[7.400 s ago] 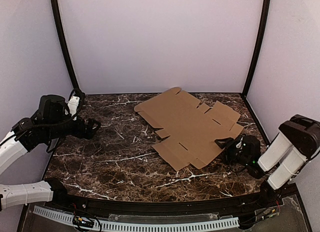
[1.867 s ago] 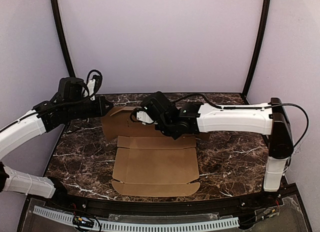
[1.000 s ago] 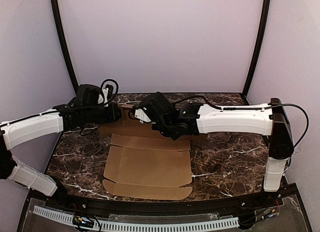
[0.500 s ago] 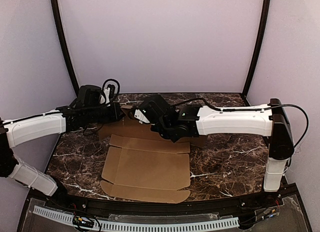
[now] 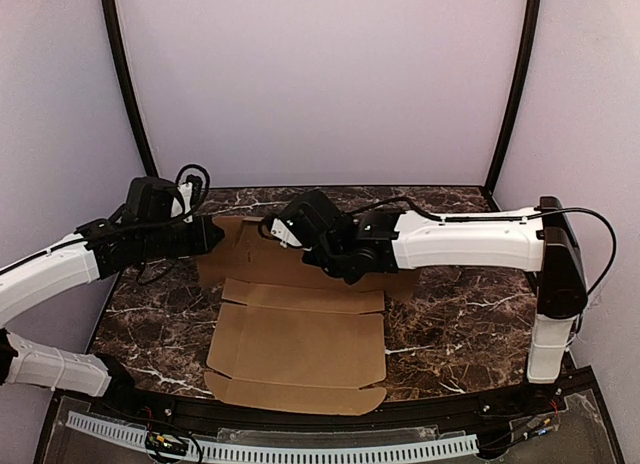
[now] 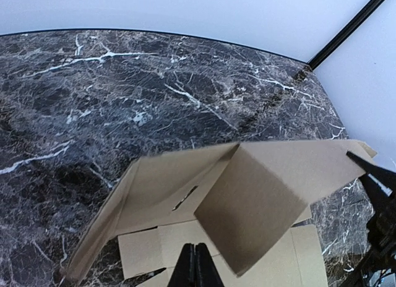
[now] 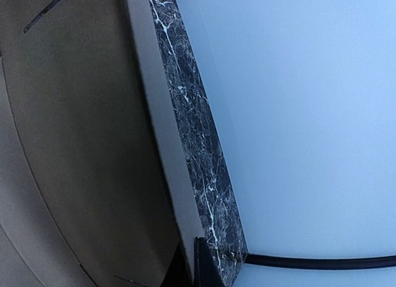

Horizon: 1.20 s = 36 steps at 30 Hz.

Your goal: Fold the paper box

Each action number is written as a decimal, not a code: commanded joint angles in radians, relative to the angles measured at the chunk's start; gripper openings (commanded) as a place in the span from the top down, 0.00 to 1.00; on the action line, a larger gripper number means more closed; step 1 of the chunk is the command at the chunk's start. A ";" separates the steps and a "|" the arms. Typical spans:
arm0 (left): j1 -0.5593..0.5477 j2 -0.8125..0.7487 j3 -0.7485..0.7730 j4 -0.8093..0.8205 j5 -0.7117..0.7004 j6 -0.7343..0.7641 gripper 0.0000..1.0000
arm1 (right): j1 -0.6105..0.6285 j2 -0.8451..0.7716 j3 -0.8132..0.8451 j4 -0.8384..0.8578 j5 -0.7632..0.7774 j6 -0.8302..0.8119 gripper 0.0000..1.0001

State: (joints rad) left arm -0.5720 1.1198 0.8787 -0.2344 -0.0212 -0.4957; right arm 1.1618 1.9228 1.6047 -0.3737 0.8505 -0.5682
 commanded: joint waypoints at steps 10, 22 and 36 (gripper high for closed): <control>-0.003 -0.143 -0.195 -0.103 -0.071 -0.069 0.99 | -0.043 0.003 0.112 -0.172 -0.147 0.237 1.00; -0.003 -0.153 -0.294 -0.042 -0.233 -0.080 0.99 | -0.044 -0.031 0.068 -0.187 -0.179 0.286 1.00; -0.003 -0.075 -0.332 -0.010 -0.216 -0.070 0.99 | -0.044 -0.038 0.059 -0.186 -0.179 0.289 1.00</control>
State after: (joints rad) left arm -0.5720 1.0275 0.5743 -0.2523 -0.2554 -0.5690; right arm 1.1183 1.9198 1.6730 -0.5766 0.6899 -0.3138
